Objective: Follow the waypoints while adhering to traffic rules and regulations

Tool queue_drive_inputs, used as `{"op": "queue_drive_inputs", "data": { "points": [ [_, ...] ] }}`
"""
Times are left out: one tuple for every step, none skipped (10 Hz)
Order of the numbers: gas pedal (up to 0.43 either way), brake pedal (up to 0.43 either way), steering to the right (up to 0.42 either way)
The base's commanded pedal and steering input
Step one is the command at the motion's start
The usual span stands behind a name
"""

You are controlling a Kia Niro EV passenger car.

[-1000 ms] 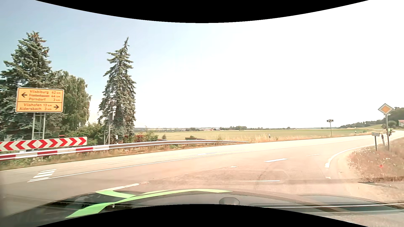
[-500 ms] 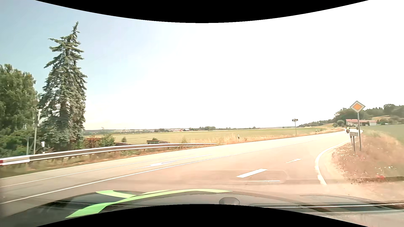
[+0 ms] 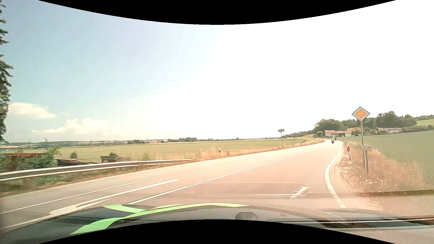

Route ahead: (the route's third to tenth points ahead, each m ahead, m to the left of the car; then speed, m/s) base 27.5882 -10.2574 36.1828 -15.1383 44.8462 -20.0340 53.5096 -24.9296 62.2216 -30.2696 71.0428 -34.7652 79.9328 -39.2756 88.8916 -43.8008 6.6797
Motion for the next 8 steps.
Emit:
{"op": "queue_drive_inputs", "data": {
  "points": [
    [0.461,0.000,0.221],
    [0.461,0.000,0.213],
    [0.461,0.000,0.205],
    [0.461,0.000,0.194],
    [0.461,0.000,0.185],
    [0.461,0.000,0.173],
    [0.461,0.000,0.161],
    [0.461,0.000,0.149]
  ]
}}
